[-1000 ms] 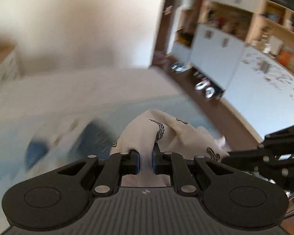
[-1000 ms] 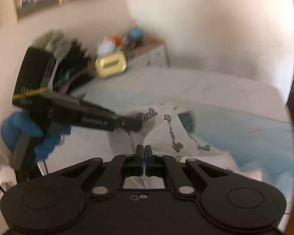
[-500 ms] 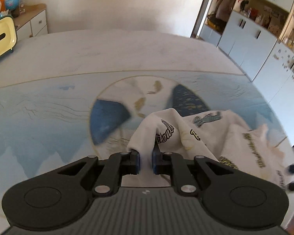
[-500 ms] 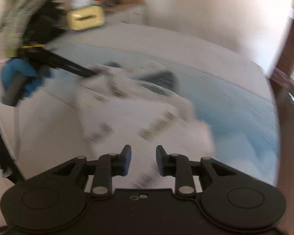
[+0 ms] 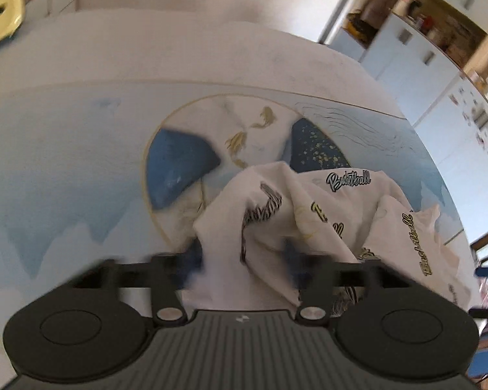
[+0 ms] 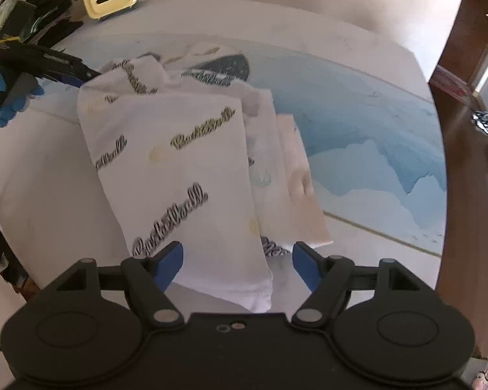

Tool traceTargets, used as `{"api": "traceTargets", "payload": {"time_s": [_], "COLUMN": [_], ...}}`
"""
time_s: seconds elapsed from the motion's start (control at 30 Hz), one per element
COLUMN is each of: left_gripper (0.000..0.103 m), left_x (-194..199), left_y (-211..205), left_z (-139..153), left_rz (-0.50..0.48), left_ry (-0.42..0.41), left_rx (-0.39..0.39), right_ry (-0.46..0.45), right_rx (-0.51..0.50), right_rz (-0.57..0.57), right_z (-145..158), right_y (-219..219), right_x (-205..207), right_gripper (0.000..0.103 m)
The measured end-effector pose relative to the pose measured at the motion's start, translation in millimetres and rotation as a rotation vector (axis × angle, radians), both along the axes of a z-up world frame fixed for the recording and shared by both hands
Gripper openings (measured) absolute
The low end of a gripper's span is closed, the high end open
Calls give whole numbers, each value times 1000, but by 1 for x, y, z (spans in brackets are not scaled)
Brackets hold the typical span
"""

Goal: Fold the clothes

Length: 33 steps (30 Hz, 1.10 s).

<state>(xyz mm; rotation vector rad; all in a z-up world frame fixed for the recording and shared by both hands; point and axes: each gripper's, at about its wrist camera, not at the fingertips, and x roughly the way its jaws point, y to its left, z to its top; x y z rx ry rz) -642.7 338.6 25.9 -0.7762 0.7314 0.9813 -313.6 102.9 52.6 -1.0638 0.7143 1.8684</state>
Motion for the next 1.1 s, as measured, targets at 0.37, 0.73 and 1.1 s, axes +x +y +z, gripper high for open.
{"api": "traceTargets", "payload": {"time_s": [0.37,0.73,1.1], "left_gripper": [81,82,5], "left_x": [8,146,143], "left_y": [-78,-93,-102], "left_z": [34,24,7], "left_rz": [99,-35,102], "left_ry": [-14,-67,46], "left_rx": [-63,-150,-113], "right_ry": [259,386,368], "right_rx": [26,48,35], "right_rz": [233,662,616], "right_z": [7,13,19], "right_y": [2,-22,-11], "right_x": [-8,-68,-35], "right_gripper": [103,103,103]}}
